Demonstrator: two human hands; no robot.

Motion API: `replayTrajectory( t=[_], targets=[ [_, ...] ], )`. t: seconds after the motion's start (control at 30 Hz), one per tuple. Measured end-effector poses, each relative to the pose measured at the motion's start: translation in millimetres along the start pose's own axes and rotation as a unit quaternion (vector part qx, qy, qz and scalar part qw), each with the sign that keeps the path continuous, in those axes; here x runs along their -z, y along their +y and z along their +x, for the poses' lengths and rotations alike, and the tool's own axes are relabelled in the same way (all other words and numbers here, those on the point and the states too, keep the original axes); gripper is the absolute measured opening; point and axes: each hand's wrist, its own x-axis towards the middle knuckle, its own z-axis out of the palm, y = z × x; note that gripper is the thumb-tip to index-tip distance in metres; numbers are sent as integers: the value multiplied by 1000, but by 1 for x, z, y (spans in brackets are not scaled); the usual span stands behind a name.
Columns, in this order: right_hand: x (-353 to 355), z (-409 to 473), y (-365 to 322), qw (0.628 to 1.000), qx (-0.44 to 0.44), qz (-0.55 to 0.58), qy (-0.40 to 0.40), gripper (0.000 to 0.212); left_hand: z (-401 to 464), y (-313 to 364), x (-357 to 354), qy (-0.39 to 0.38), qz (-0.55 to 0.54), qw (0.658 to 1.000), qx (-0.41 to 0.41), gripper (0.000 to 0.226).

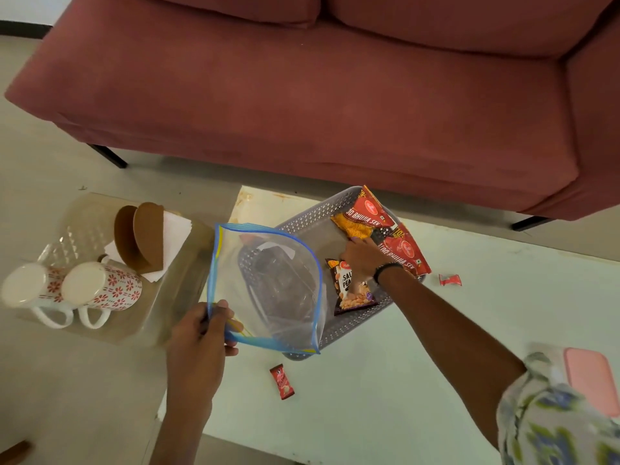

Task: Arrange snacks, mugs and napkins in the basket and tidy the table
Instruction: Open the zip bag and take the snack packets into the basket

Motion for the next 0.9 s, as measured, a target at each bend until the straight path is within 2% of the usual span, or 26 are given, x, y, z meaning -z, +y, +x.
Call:
replayTrajectory(
  t=[0.1, 0.17, 0.23, 0.3, 0.37, 0.57, 0.73, 0.9],
  targets=[
    [-2, -15, 5, 990, -29, 134, 38, 76, -2, 4, -3, -4, 5, 1000, -2, 27],
    [-1, -24, 12, 970, -66, 213, 95, 55, -3, 6, -6, -7, 9, 1000, -3, 28],
    [0, -29, 15, 934, -122, 283, 179, 39, -5, 9, -8, -10, 17, 1000, -5, 29],
    [2, -30, 16, 882, -187, 344, 260, 34, -7, 10, -11, -13, 19, 1000, -6, 30],
    [5, -31, 16, 841, -244, 379, 298, 34, -8, 10, -12, -15, 19, 1000, -9, 29],
    [7, -34, 20, 860, -292, 332, 255, 32, -6, 7, -11, -14, 36, 999, -15, 28],
    [4, -37, 20, 871, -296, 303, 248, 43, -5, 5, -14, -20, 41, 999, -17, 28],
    [4, -50, 15, 852, -258, 347, 296, 63, -9, 9, -18, -14, 38, 999, -22, 26]
  ],
)
